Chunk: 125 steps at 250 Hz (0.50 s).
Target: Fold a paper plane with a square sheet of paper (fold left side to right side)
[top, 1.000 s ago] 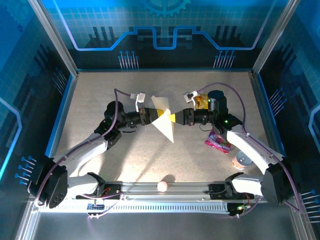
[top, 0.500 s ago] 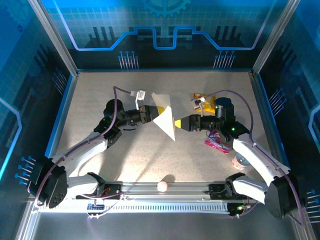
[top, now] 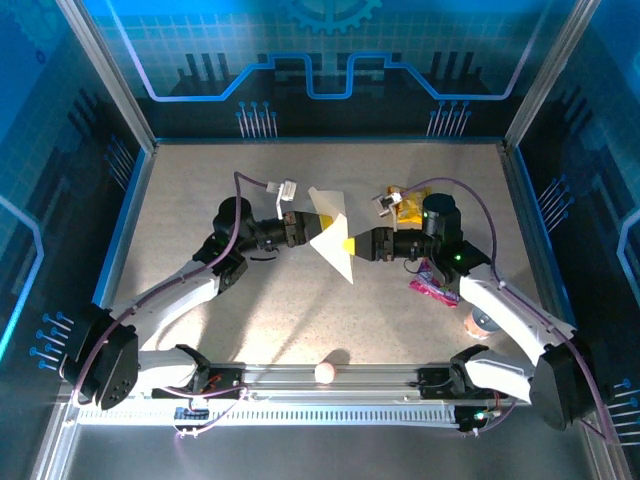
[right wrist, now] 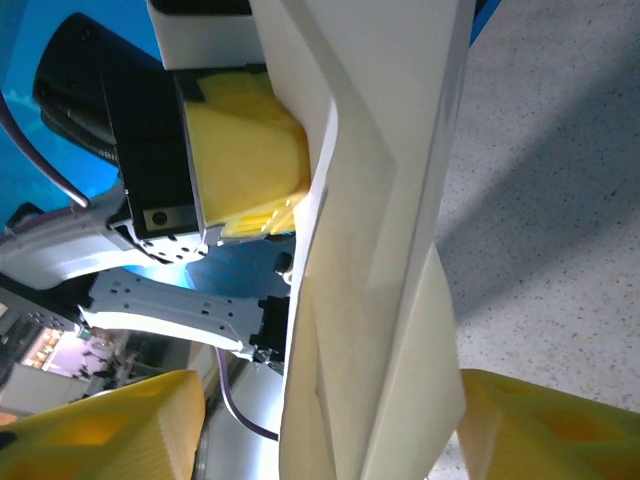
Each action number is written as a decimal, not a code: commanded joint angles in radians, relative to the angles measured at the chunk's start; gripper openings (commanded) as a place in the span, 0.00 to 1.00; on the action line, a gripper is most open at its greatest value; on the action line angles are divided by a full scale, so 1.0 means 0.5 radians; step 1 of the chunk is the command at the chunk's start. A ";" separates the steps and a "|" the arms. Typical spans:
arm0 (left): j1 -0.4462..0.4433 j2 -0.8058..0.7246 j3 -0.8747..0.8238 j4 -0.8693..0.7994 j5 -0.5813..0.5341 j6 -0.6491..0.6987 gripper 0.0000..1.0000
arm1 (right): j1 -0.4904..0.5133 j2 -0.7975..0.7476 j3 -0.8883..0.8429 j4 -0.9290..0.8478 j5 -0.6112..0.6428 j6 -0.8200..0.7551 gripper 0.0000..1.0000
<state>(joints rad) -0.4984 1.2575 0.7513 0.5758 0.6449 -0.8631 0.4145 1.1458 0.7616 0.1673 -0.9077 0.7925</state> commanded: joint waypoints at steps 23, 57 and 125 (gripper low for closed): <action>-0.024 0.021 0.061 0.106 0.029 -0.016 0.05 | 0.030 0.050 0.082 0.121 -0.060 0.064 0.46; -0.024 0.006 0.047 0.090 -0.002 0.001 0.13 | 0.030 0.041 0.087 0.091 -0.026 0.046 0.22; 0.107 -0.204 -0.056 -0.146 -0.196 0.099 0.40 | 0.012 -0.033 0.142 -0.252 0.091 -0.157 0.03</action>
<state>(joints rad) -0.4889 1.2407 0.7490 0.5602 0.6056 -0.8547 0.4187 1.1625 0.7807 0.1627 -0.9001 0.7921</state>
